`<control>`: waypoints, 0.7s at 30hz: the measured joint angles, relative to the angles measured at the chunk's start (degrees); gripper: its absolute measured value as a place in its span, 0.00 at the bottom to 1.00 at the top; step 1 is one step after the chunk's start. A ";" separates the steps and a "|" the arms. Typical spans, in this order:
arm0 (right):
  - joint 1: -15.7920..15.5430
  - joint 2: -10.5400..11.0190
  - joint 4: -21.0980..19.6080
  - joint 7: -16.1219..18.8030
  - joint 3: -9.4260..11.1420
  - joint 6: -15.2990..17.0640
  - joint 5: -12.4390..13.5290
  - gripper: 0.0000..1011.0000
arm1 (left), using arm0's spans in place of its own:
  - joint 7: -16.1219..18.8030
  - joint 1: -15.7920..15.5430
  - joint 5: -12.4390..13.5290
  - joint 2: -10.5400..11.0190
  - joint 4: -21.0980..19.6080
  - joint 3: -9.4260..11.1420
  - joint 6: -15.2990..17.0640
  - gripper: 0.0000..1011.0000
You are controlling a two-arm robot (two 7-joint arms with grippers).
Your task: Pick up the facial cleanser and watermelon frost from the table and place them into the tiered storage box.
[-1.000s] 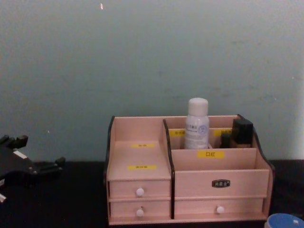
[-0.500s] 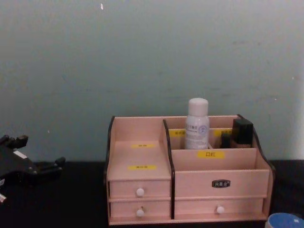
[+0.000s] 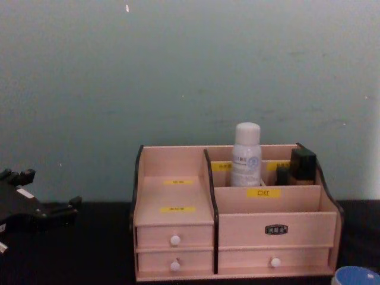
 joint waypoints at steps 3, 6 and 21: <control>0.01 0.06 0.01 0.31 0.00 -0.14 -0.06 0.72 | 0.00 0.00 0.00 0.00 0.00 0.00 0.00 0.99; -0.04 0.14 -0.05 0.84 0.03 -0.36 0.01 0.72 | 0.00 0.00 0.00 0.00 0.00 0.00 0.00 0.99; 0.06 1.45 -3.10 3.09 0.30 -1.48 1.93 0.72 | 0.00 0.00 0.00 0.00 0.00 0.00 0.00 0.99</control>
